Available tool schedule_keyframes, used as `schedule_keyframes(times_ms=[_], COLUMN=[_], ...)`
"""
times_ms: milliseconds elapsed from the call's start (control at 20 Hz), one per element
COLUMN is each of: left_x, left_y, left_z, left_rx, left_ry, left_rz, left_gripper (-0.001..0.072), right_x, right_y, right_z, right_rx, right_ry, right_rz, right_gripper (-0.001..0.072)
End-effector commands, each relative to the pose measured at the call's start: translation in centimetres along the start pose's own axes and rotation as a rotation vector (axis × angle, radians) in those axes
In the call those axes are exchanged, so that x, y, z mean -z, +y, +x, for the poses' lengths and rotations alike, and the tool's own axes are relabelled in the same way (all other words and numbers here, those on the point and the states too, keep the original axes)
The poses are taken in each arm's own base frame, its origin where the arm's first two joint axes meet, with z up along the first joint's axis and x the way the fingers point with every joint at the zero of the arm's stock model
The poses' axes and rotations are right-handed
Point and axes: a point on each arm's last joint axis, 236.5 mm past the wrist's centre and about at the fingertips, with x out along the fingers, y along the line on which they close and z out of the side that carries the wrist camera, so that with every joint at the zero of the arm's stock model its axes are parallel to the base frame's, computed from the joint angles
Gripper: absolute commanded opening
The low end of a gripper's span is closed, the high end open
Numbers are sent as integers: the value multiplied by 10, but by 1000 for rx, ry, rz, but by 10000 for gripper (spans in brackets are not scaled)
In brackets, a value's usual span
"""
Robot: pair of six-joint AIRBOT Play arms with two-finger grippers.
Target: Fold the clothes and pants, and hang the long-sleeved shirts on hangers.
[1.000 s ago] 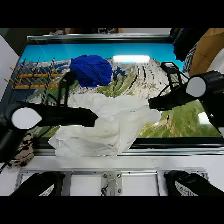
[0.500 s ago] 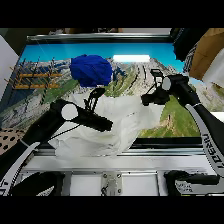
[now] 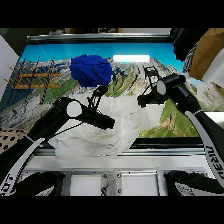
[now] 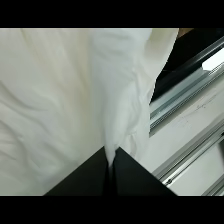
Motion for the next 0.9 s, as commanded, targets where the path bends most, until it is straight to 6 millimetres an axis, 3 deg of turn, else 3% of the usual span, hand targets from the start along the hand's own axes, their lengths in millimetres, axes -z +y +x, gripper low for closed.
schedule_keyframes(times_ms=[0, 300, 550, 700, 850], left_x=[-1, 0, 0, 1, 1], left_y=[0, 0, 0, 0, 0], left_z=[0, 0, 0, 0, 0], left_rx=[0, 0, 0, -1, -1], left_ry=[-1, 1, 1, 8, 8], left_rz=[-1, -1, -1, -1, 0], left_gripper=[8, 8, 8, 9, 8], right_x=[14, 39, 34, 31, 21], right_y=[12, 16, 18, 6, -24], right_z=[0, 31, 57, 59, 48], right_rx=[118, 231, 245, 297, 428], right_ry=[0, 57, 56, 55, 34], right_rz=[-11, -62, -94, -119, -172], right_gripper=[586, 586, 586, 586, 586])
